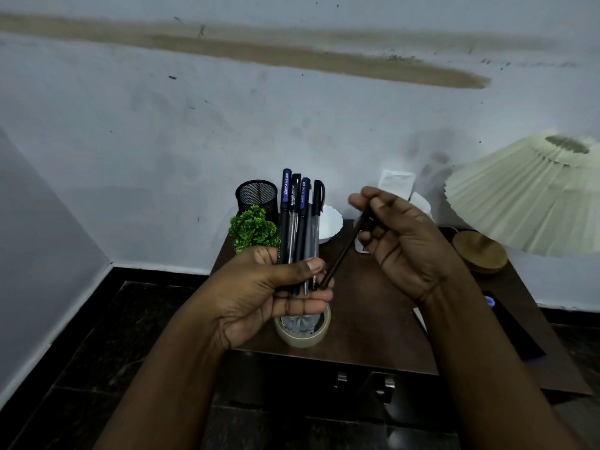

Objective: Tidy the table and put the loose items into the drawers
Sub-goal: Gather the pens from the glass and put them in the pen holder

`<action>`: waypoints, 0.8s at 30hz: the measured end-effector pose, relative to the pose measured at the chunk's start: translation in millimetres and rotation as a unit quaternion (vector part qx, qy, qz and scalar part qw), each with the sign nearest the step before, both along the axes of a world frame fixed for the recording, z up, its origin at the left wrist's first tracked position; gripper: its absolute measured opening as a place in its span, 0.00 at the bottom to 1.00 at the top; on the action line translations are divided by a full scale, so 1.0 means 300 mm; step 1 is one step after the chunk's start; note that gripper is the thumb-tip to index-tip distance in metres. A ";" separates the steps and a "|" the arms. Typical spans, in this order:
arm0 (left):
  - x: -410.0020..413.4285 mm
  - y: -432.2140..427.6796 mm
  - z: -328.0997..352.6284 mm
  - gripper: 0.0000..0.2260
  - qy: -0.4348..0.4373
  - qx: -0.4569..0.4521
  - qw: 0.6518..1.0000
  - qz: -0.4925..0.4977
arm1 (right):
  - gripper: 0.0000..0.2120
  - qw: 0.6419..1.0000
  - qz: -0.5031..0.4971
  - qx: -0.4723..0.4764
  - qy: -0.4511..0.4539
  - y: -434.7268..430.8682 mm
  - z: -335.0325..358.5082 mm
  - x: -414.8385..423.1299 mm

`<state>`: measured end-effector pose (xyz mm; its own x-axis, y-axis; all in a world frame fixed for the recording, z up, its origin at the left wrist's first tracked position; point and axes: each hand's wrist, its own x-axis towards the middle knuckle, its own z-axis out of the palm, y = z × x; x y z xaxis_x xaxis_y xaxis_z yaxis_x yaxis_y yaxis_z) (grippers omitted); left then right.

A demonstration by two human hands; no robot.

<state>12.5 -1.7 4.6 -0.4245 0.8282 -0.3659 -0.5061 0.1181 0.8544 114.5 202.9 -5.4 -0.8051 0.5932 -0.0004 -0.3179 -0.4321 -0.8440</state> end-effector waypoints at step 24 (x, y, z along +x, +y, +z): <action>0.052 0.035 0.000 0.13 -0.003 -0.020 0.999 -0.031 | 0.19 0.998 0.067 -0.013 -0.012 -0.095 0.019 -0.040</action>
